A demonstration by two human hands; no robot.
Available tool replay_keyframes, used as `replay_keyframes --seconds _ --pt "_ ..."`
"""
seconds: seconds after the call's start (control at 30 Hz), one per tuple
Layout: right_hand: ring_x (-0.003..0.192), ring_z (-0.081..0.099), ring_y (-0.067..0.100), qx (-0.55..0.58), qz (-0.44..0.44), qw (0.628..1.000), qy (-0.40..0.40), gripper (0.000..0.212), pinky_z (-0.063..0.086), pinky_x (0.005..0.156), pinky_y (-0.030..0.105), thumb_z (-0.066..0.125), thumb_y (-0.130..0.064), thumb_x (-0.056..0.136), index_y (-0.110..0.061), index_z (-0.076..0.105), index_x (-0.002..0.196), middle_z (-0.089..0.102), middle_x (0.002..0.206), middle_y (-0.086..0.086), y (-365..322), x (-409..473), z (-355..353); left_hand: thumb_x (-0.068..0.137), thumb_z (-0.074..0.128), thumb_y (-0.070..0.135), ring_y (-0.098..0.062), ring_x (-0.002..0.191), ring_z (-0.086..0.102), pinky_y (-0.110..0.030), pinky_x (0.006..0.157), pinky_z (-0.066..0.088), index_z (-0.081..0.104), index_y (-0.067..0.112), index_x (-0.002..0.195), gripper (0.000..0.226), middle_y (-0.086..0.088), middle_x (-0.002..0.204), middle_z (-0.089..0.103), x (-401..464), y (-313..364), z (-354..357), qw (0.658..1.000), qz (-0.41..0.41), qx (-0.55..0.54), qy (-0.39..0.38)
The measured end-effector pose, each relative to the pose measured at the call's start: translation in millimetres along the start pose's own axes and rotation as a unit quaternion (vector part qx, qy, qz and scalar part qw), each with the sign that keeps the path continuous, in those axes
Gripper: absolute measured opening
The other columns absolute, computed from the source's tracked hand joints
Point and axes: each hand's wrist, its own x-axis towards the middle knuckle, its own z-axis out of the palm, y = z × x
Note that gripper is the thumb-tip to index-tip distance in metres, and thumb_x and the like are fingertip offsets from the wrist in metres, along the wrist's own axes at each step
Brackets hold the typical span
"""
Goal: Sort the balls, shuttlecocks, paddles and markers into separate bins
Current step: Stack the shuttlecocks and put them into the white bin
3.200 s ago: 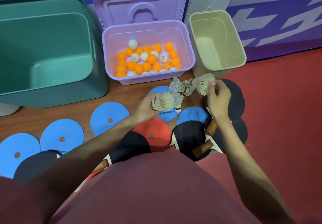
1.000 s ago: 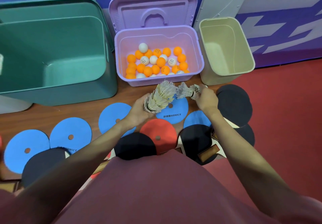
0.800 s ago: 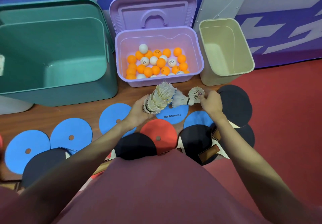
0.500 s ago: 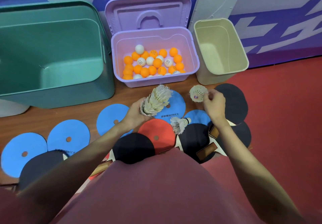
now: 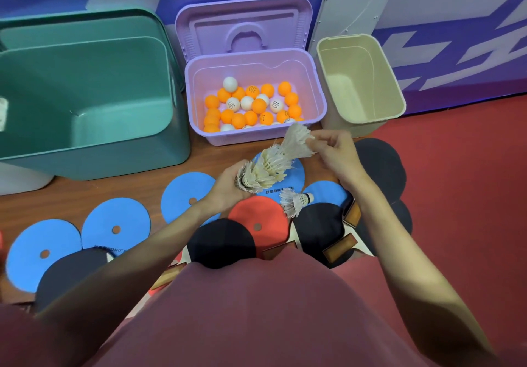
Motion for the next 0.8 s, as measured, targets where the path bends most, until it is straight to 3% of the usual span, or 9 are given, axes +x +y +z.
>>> replay_keyframes --seconds 0.07,0.13,0.23,0.3,0.4,0.53,0.63,0.7,0.8 --pt "0.041 0.046 -0.005 -0.02 0.009 0.999 -0.027 0.02 0.032 0.046 0.006 0.051 0.002 0.092 0.002 0.069 0.101 0.064 0.056 -0.011 -1 -1 3 0.065 0.077 0.012 -0.01 0.078 0.055 -0.029 0.069 0.045 0.057 0.004 0.094 0.036 -0.006 0.086 0.062 1 2 1 1.0 -0.003 0.001 0.006" --pt "0.052 0.048 -0.003 -0.036 0.009 0.999 -0.039 0.02 0.037 0.054 0.012 0.053 0.0 0.091 -0.003 0.071 0.098 0.07 0.072 0.013 0 -1 7 0.065 0.077 0.012 -0.011 0.077 0.053 -0.029 0.068 0.044 0.057 0.001 0.094 0.037 -0.013 0.086 0.062 2 2 2 1.0 -0.008 0.003 0.009" --pt "0.072 0.048 0.016 -0.025 0.011 0.999 -0.038 0.02 0.036 0.068 0.028 0.055 -0.003 0.089 -0.007 0.074 0.089 0.064 0.087 0.036 4 -3 15 0.067 0.076 0.01 -0.016 0.086 0.055 -0.04 0.076 0.048 0.055 -0.004 0.104 0.045 -0.026 0.1 0.062 2 2 4 1.0 -0.01 -0.01 -0.005" --pt "0.073 0.047 0.018 -0.022 0.008 0.999 -0.023 0.021 0.036 0.068 0.03 0.054 -0.003 0.089 -0.01 0.074 0.085 0.067 0.08 0.03 5 -5 20 0.067 0.075 0.006 -0.017 0.094 0.056 -0.041 0.082 0.048 0.055 -0.003 0.112 0.05 -0.023 0.107 0.063 1 4 6 0.999 -0.015 -0.032 -0.016" --pt "0.067 0.042 0.016 -0.03 -0.001 0.999 -0.012 0.026 0.034 0.065 0.028 0.054 -0.004 0.09 -0.02 0.073 0.081 0.055 0.062 0.02 5 -7 24 0.063 0.074 0.003 -0.014 0.097 0.056 -0.028 0.081 0.047 0.054 0.004 0.118 0.058 -0.016 0.11 0.062 -3 8 7 0.998 -0.026 -0.063 -0.016" --pt "0.051 0.036 0.017 -0.001 0.019 0.999 -0.026 0.019 0.034 0.05 0.025 0.055 -0.013 0.094 -0.016 0.072 0.085 0.045 0.06 0.007 5 -10 23 0.065 0.077 -0.011 -0.006 0.092 0.059 -0.021 0.077 0.05 0.054 0.011 0.116 0.06 -0.011 0.109 0.062 -6 10 4 0.997 -0.03 -0.076 -0.013" --pt "0.045 0.033 0.008 0.031 0.042 0.999 -0.013 0.036 0.026 0.044 0.019 0.049 -0.027 0.098 -0.009 0.059 0.069 0.042 0.054 0.001 6 -9 21 0.061 0.078 0.003 -0.012 0.09 0.057 -0.027 0.076 0.049 0.054 0.0 0.113 0.057 -0.012 0.103 0.06 -8 14 1 0.996 -0.021 -0.083 -0.01" --pt "0.042 0.033 0.009 0.057 0.065 0.996 0.007 0.049 0.024 0.044 0.019 0.041 -0.034 0.1 0.003 0.056 0.073 0.044 0.049 0.001 11 -6 20 0.058 0.078 0.016 -0.017 0.088 0.053 -0.031 0.075 0.045 0.053 -0.008 0.11 0.062 -0.012 0.097 0.058 -10 15 -2 0.997 -0.012 -0.082 -0.004" --pt "0.043 0.037 0.012 0.008 0.064 0.997 0.044 0.044 0.029 0.043 0.021 0.041 -0.026 0.1 0.002 0.056 0.071 0.048 0.052 0.007 28 -4 19 0.057 0.077 0.024 -0.018 0.089 0.052 -0.034 0.076 0.043 0.052 -0.01 0.107 0.065 -0.012 0.096 0.057 -13 13 -7 0.997 0.0 -0.073 0.005"
